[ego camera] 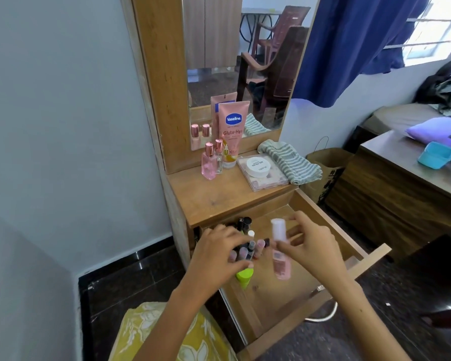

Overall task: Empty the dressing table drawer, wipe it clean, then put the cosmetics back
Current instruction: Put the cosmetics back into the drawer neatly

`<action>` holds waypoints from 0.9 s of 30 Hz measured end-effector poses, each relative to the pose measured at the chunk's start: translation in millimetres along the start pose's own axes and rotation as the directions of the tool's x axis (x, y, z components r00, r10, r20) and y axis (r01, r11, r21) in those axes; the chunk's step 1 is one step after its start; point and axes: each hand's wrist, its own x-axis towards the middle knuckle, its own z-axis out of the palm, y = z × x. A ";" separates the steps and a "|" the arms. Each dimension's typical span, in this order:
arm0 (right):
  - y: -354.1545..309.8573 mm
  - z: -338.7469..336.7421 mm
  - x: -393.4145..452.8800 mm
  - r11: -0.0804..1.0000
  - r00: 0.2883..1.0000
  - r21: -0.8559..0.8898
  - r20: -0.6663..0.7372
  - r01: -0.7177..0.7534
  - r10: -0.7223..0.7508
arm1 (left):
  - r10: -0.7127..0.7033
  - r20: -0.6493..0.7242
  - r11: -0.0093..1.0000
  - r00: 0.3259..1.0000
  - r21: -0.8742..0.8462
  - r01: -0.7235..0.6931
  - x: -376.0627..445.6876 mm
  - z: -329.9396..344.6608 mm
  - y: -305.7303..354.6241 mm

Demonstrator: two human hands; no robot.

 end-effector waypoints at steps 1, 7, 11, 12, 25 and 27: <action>5.6 -1.9 1.7 0.998 0.999 -0.034 0.016 -0.045 0.045 | -0.008 0.043 0.998 0.999 0.062 0.005 -2.9 2.9 -0.3; 39.1 22.1 33.7 0.962 0.973 -0.185 0.082 -0.198 0.216 | -0.003 0.200 0.981 0.980 0.191 -0.036 -9.4 14.2 -0.2; 43.9 48.4 60.0 0.964 0.975 -0.197 0.094 -0.178 0.199 | -0.005 0.167 0.984 0.986 0.178 -0.025 -9.8 17.9 1.6; 42.4 52.8 65.6 0.964 0.979 -0.202 0.077 -0.171 0.190 | -0.008 0.162 0.984 0.987 0.178 -0.021 -9.5 18.2 1.9; 62.6 66.1 67.7 0.985 0.966 -0.117 0.212 -0.124 0.147 | -0.018 0.154 0.987 0.988 0.163 -0.007 -10.0 22.0 4.4; 64.5 67.8 63.6 0.985 0.969 -0.119 0.202 -0.122 0.145 | -0.024 0.143 0.989 0.989 0.151 0.002 -10.5 23.3 4.4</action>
